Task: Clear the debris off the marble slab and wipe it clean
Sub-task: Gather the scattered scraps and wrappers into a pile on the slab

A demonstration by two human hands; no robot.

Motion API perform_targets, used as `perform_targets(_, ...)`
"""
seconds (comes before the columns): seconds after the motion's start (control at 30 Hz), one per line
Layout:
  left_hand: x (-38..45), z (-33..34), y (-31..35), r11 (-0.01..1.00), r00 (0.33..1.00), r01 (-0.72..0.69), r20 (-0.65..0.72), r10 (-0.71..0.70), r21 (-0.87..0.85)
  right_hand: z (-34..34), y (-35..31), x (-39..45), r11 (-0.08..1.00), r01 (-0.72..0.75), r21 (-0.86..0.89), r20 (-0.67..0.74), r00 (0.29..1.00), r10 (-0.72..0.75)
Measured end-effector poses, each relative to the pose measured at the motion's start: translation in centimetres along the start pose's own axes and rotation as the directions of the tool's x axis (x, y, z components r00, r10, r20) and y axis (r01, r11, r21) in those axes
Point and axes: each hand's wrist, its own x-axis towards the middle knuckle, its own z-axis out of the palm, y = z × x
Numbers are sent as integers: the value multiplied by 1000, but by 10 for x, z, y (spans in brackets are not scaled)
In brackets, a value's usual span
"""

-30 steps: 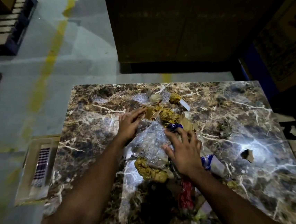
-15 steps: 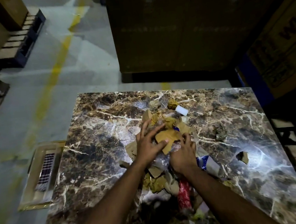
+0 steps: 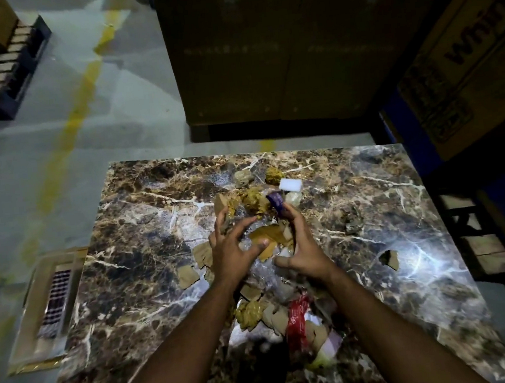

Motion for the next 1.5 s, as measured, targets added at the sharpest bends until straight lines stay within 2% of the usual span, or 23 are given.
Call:
perform_targets(0.1,0,1,2,1000,1000,11,-2,-11,20,-6,-7,-4,987,7,160,-102,995,10)
perform_targets(0.17,0,1,2,1000,1000,9,-8,-9,18,-13,-11,2,990,6,143,-234,972,28)
perform_targets(0.3,0,1,2,1000,1000,-12,-25,12,1,-36,-16,28,971,-58,-231,-371,928,-33)
perform_targets(0.4,1,1,3,999,999,32,-17,-32,-3,-53,-30,51,863,-98,-496,-312,947,-72)
perform_targets(0.5,2,1,3,999,999,42,-4,-42,12,-66,-58,90,752,9,-660,-234,947,-218)
perform_targets(0.57,2,1,3,1000,1000,26,-14,-26,7,-68,-75,123,638,146,-756,-86,944,-318)
perform_targets(0.63,2,1,2,1000,1000,13,-26,-13,-3,-63,-82,161,469,319,-824,194,936,-295)
perform_targets(0.67,1,2,1,1000,1000,12,-28,-12,-8,-58,-83,177,336,425,-840,358,901,-245)
perform_targets(0.73,0,1,2,1000,999,25,-23,-26,-19,-45,-78,204,41,629,-776,620,773,-135)
perform_targets(0.77,0,1,2,999,1000,24,-19,-25,-22,-38,-74,215,-52,684,-728,686,723,-85)
perform_targets(0.8,0,1,1,1000,1000,15,-19,-15,-26,-34,-70,223,-101,709,-698,715,698,-37)
perform_targets(0.87,0,2,1,999,1000,6,-23,-6,-37,-35,-62,233,-140,726,-673,732,681,15)
perform_targets(0.93,0,2,2,999,1000,18,-21,-19,-46,-49,-57,235,-118,702,-702,703,710,38)
perform_targets(1.0,-1,4,1,999,1000,6,-30,-8,-43,-72,-50,230,-36,649,-760,647,760,55)
perform_targets(1.1,0,3,0,999,999,-17,-44,15,-42,-106,-30,214,186,548,-816,562,826,31)
perform_targets(1.2,1,2,-1,1000,999,-14,-31,13,-26,-129,2,184,422,466,-778,492,869,-52)
perform_targets(1.37,0,4,-4,999,999,-38,-38,37,-23,-147,52,118,579,293,-761,304,949,-82)
perform_targets(1.5,2,8,-7,1000,1000,0,-26,0,-3,-140,89,61,680,180,-711,107,983,-149)
